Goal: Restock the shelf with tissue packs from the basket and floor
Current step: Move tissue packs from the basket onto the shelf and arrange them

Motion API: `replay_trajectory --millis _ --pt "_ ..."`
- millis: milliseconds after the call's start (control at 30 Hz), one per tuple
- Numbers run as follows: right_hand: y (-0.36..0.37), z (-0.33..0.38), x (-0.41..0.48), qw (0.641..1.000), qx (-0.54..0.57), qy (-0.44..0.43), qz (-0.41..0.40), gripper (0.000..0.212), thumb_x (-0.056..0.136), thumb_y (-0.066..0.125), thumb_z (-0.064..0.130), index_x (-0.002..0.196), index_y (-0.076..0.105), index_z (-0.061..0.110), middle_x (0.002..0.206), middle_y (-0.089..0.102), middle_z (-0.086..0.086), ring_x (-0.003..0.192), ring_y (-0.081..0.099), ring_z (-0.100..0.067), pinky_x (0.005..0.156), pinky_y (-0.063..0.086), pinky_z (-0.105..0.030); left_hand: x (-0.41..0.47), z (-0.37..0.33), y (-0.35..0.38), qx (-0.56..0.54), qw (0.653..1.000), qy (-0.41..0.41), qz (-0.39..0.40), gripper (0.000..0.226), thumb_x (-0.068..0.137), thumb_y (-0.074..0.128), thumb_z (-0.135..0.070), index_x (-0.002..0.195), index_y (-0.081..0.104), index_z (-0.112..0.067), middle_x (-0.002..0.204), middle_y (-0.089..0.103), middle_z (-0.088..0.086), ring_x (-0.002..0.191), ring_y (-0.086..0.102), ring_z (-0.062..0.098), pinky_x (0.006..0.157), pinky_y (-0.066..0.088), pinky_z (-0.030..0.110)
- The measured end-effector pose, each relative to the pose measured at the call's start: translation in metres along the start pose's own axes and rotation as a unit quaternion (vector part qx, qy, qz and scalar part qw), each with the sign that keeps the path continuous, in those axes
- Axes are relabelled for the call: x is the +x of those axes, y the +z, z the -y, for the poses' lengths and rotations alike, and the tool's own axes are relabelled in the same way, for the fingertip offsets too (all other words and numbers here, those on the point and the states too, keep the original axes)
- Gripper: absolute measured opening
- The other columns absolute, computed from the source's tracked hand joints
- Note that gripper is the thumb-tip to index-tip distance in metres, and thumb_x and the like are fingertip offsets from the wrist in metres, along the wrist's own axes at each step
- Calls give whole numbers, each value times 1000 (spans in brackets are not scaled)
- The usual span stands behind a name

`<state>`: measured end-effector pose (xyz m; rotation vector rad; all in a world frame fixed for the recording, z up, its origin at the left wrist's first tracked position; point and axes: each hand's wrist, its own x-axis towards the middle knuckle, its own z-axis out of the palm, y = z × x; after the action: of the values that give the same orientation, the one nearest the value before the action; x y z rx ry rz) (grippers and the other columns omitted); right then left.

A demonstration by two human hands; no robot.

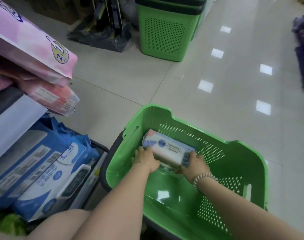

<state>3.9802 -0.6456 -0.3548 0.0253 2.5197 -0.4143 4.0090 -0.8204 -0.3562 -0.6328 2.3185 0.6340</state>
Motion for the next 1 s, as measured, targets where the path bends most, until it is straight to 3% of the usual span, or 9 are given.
replay_trajectory --millis 267,433,600,667,733,833,900,1000 --pt "8 1 9 996 87 8 25 59 82 66 20 133 38 16 124 43 -6 98 56 -16 90 53 -30 13 2 -1 -237 971 -8 -14 55 82 55 -10 133 36 -16 133 39 6 117 45 26 100 44 41" --pt "8 8 11 993 108 22 30 58 80 68 30 128 39 16 123 39 -10 95 57 -26 79 58 -37 18 3 -7 -369 928 -55 -17 42 77 52 -3 111 36 -21 123 46 9 111 48 29 87 46 35" --pt "8 5 13 990 134 51 8 56 82 63 26 129 35 14 125 39 -13 86 57 -26 73 55 -31 17 4 -9 -411 910 -46 -28 51 75 52 2 114 37 -28 123 51 6 106 52 27 68 45 27" --pt "6 4 11 987 145 67 2 58 82 63 27 130 32 17 124 40 -13 85 59 -28 75 57 -36 17 2 -9 -417 907 -47 -36 59 78 52 1 130 38 -26 133 48 7 111 52 29 82 49 32" --pt "4 4 8 985 151 81 -1 58 81 63 29 128 31 21 121 42 -12 83 61 -29 72 59 -40 15 -1 -12 -394 916 -68 -32 65 84 53 -3 144 31 -15 143 40 11 123 46 33 99 43 38" --pt "1 3 3 988 128 82 -9 54 82 62 32 126 32 20 117 43 -11 84 60 -29 73 58 -41 8 -7 -19 -353 930 -100 -26 59 90 51 -5 144 30 -2 146 37 17 131 41 34 105 37 39" --pt "-3 2 0 989 121 77 -26 50 82 61 33 123 35 19 115 44 -11 83 60 -29 72 58 -42 0 -12 -25 -344 932 -110 -30 51 92 50 -5 140 36 2 142 43 19 127 46 33 98 40 35" --pt "-11 5 -5 990 116 69 -42 48 82 60 33 121 35 20 112 46 -11 80 61 -28 68 58 -41 -12 -18 -34 -334 935 -114 -46 32 91 47 -5 120 56 4 117 60 18 104 59 31 74 46 29"
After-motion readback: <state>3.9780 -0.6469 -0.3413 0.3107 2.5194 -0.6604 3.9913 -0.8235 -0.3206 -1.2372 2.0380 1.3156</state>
